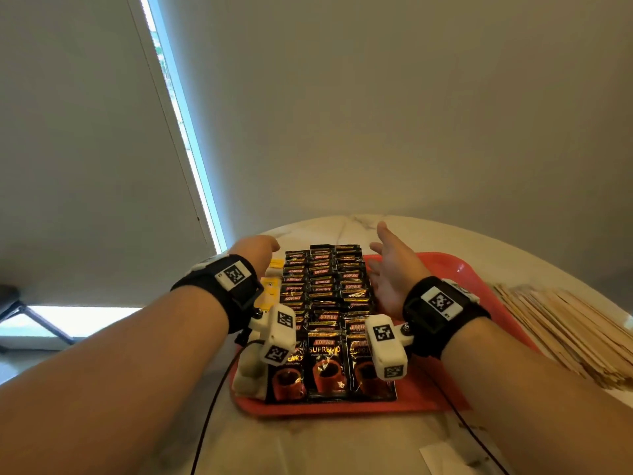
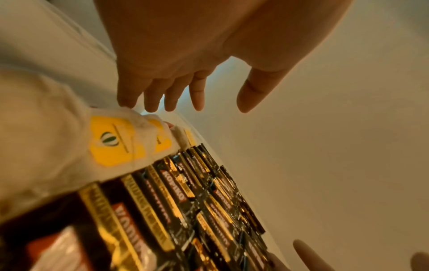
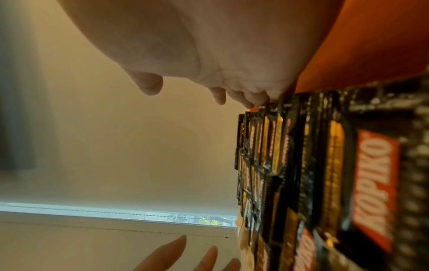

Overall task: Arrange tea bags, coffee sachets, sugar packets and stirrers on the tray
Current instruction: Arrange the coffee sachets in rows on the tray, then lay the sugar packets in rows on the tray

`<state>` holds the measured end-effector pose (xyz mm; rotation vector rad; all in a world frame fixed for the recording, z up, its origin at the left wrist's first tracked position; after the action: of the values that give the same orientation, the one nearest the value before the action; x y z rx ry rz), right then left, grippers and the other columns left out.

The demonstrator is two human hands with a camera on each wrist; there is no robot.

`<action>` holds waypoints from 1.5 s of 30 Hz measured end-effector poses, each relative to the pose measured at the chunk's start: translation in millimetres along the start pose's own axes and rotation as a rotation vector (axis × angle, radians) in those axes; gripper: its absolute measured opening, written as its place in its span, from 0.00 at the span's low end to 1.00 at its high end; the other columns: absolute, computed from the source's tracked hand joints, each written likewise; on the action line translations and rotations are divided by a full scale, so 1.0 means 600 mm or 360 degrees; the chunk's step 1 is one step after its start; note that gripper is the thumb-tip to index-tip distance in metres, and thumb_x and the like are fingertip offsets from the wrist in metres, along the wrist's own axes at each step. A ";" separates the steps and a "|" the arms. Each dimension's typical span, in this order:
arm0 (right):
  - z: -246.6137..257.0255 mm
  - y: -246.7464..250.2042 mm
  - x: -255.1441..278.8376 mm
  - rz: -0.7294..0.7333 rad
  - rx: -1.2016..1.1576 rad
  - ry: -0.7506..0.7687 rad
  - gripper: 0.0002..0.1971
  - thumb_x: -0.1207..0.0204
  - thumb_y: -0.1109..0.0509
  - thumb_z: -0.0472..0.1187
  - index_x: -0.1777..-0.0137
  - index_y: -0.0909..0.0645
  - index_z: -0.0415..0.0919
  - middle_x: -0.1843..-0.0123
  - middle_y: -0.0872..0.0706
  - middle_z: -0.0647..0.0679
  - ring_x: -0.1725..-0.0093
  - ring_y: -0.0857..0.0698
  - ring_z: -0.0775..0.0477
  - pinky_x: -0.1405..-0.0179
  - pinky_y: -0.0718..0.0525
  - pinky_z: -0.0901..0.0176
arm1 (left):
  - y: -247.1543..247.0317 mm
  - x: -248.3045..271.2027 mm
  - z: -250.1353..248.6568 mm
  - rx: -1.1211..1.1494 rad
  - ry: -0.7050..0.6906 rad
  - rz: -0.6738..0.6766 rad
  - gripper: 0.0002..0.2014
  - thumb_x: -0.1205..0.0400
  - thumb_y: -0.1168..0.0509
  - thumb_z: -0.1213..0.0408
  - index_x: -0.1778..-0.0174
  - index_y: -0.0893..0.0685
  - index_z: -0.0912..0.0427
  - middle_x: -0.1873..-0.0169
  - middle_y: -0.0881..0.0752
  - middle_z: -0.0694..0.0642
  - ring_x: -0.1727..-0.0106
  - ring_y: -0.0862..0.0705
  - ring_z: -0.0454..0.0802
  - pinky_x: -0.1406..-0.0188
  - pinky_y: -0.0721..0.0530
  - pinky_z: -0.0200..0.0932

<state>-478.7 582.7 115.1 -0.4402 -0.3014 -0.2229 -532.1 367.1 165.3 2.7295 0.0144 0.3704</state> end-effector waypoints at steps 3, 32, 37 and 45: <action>0.014 0.004 -0.015 -0.0070 0.0033 0.0021 0.38 0.16 0.40 0.68 0.12 0.39 0.50 0.13 0.36 0.35 0.29 0.22 0.34 0.61 0.21 0.44 | -0.004 -0.012 0.006 0.0005 0.0118 -0.0001 0.21 0.09 0.37 0.63 0.21 0.25 0.67 0.26 0.21 0.67 0.24 0.22 0.69 0.22 0.23 0.65; 0.089 0.161 0.220 -0.0528 0.1560 0.0049 0.16 0.23 0.21 0.48 0.38 0.13 0.45 0.40 0.11 0.49 0.50 0.13 0.49 0.53 0.15 0.53 | -0.172 0.334 0.038 -0.0866 -0.0858 0.0974 0.09 0.24 0.20 0.55 0.51 0.10 0.48 0.57 0.08 0.45 0.59 0.11 0.41 0.57 0.11 0.45; 0.073 0.246 0.312 -0.0714 0.1795 -0.0185 0.18 0.35 0.16 0.44 0.44 0.09 0.46 0.47 0.08 0.47 0.55 0.13 0.47 0.58 0.15 0.53 | -0.226 0.400 0.062 -0.1375 -0.0918 0.1206 0.26 0.23 0.22 0.65 0.29 0.16 0.42 0.38 0.18 0.46 0.43 0.17 0.46 0.48 0.15 0.43; 0.048 0.310 0.432 -0.0654 0.2151 -0.0475 0.34 0.30 0.17 0.43 0.23 0.22 0.54 0.30 0.19 0.48 0.33 0.21 0.43 0.32 0.17 0.44 | -0.297 0.461 0.049 -0.1561 -0.1011 0.1185 0.43 0.26 0.18 0.58 0.15 0.30 0.44 0.27 0.19 0.50 0.34 0.20 0.52 0.44 0.19 0.46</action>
<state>-192.6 721.5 154.7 0.9457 -0.7499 -0.3016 -250.2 538.2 142.7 1.6654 -1.0576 -0.2725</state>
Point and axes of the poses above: each hand's wrist, its own x-axis away from the middle knuckle, its own y-axis out of the back of the hand, z = x × y, the point moved 3 cm from there along -x, towards the middle knuckle
